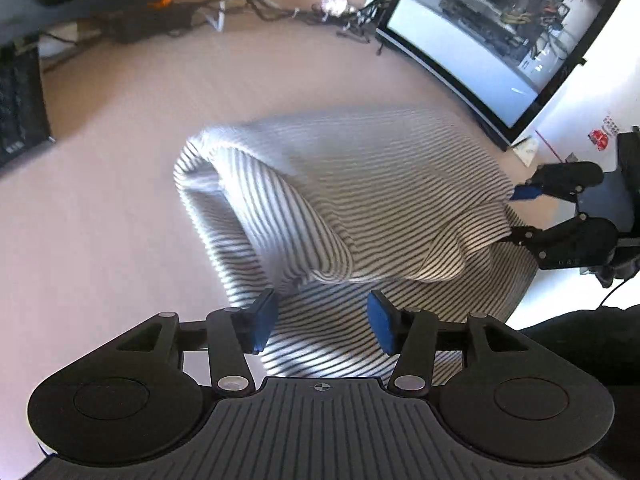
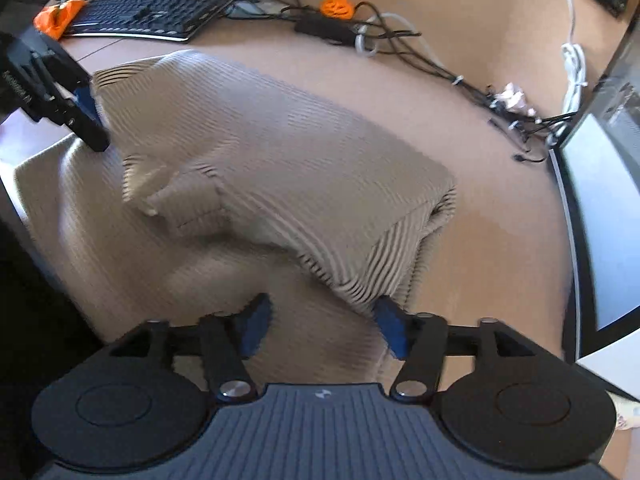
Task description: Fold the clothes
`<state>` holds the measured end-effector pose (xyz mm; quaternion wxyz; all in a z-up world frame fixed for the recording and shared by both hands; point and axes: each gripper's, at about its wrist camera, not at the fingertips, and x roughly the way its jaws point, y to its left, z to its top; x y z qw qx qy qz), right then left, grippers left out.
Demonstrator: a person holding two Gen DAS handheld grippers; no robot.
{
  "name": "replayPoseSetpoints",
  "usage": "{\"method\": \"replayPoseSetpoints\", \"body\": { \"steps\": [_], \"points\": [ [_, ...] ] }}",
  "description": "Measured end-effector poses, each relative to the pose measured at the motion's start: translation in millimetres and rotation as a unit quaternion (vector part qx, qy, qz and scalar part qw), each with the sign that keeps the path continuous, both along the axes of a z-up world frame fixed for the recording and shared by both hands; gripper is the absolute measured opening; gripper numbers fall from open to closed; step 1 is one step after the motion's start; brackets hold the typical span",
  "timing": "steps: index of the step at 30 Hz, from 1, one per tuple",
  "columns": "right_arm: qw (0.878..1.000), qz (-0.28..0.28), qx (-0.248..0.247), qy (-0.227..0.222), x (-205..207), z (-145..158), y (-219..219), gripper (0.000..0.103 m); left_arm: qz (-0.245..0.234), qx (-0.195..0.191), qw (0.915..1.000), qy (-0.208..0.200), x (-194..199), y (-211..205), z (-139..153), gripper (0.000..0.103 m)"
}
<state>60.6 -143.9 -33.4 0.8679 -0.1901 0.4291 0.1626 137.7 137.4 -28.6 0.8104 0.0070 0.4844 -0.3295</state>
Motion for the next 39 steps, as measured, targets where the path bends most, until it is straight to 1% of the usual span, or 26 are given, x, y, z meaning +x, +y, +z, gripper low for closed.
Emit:
{"method": "replayPoseSetpoints", "body": {
  "steps": [1,3,5,8,9,11,12,13,14,15,16,17,19,21,22,23,25,27,29,30,31,32,35,37,38,39],
  "points": [
    [1.000,-0.005,0.001,-0.006,4.6,-0.8,-1.7,0.071,0.000,0.001,1.0000,-0.004,1.8,-4.2,-0.7,0.056],
    [1.000,-0.010,0.014,-0.013,17.9,-4.3,-4.7,0.072,0.006,0.009,0.9998,-0.015,12.9,-11.4,-0.4,0.055],
    [0.999,-0.010,0.016,-0.032,37.9,-7.1,-4.8,0.072,0.012,0.019,0.9994,-0.027,25.6,-18.3,0.2,0.055],
    [0.997,-0.001,-0.013,-0.075,74.3,-11.0,-0.4,0.072,0.038,0.032,0.9971,-0.058,62.7,-29.1,-2.5,0.055],
    [0.996,-0.005,-0.026,-0.080,87.5,-10.8,-2.4,0.072,0.048,0.037,0.9959,-0.068,75.8,-32.7,-3.5,0.055],
    [0.995,-0.011,-0.052,-0.088,112.5,-9.3,-7.1,0.068,0.070,0.032,0.9952,-0.060,98.4,-35.0,-1.9,0.052],
    [0.995,-0.012,-0.058,-0.081,116.9,-3.9,-12.9,0.066,0.081,0.029,0.9949,-0.052,109.3,-35.6,-0.7,0.052],
    [0.996,-0.014,-0.051,-0.074,116.5,3.2,-21.9,0.066,0.081,0.029,0.9950,-0.050,111.7,-35.4,2.3,0.052],
    [0.997,-0.022,-0.027,-0.066,113.1,12.7,-34.8,0.066,0.075,0.032,0.9954,-0.049,109.7,-34.8,6.1,0.054],
    [0.998,-0.038,0.016,-0.057,108.5,22.7,-48.8,0.066,0.071,0.028,0.9959,-0.048,104.8,-31.8,10.6,0.056],
    [0.996,-0.053,0.059,-0.048,103.9,32.7,-62.8,0.066,0.068,0.021,0.9964,-0.046,98.3,-27.6,15.3,0.060],
    [0.992,-0.069,0.099,-0.041,101.1,41.4,-75.0,0.066,0.070,0.004,0.9968,-0.039,92.2,-21.6,21.2,0.067],
    [0.981,-0.096,0.162,-0.037,108.3,48.8,-85.2,0.066,0.092,-0.043,0.9945,-0.025,86.8,-7.4,32.7,0.077],
    [0.967,-0.122,0.219,-0.034,116.9,54.6,-94.3,0.066,0.126,-0.079,0.9886,-0.022,91.4,-1.1,41.4,0.079],
    [0.963,-0.132,0.231,-0.034,127.2,50.3,-93.7,0.066,0.145,-0.088,0.9853,-0.022,96.4,-1.0,44.1,0.083],
    [0.959,-0.142,0.241,-0.034,137.8,45.4,-92.7,0.066,0.164,-0.079,0.9829,-0.023,102.8,-4.3,43.0,0.085],
    [0.955,-0.163,0.248,-0.025,160.0,29.7,-89.2,0.066,0.204,-0.049,0.9774,-0.026,116.0,-13.1,37.5,0.085],
    [0.951,-0.162,0.265,-0.006,174.0,16.6,-84.3,0.066,0.221,-0.038,0.9743,-0.020,126.3,-20.4,29.2,0.085],
    [0.951,-0.146,0.273,0.009,180.0,11.7,-79.8,0.067,0.217,-0.039,0.9753,-0.009,130.4,-26.9,23.0,0.084],
    [0.953,-0.135,0.271,0.010,177.7,14.8,-78.0,0.064,0.213,-0.040,0.9762,-0.004,131.9,-30.2,20.2,0.082],
    [0.955,-0.125,0.269,0.011,175.4,17.7,-76.9,0.062,0.209,-0.041,0.9770,0.002,133.4,-33.4,17.4,0.072],
    [0.956,-0.121,0.267,0.013,172.9,19.7,-78.2,0.062,0.205,-0.045,0.9778,0.004,132.5,-35.8,17.9,0.070],
    [0.959,-0.109,0.259,0.022,166.5,24.4,-82.5,0.062,0.190,-0.059,0.9800,-0.014,124.7,-34.4,26.3,0.070],
    [0.956,-0.123,0.265,0.039,174.3,12.9,-86.2,0.064,0.197,-0.059,0.9786,-0.011,126.4,-29.4,25.5,0.071],
    [0.952,-0.130,0.274,0.047,178.3,7.9,-86.2,0.066,0.199,-0.058,0.9782,-0.010,127.8,-28.7,25.3,0.073],
    [0.948,-0.134,0.285,0.055,182.2,3.5,-84.9,0.074,0.201,-0.055,0.9780,-0.009,129.6,-28.9,25.4,0.074]
  ]
}}
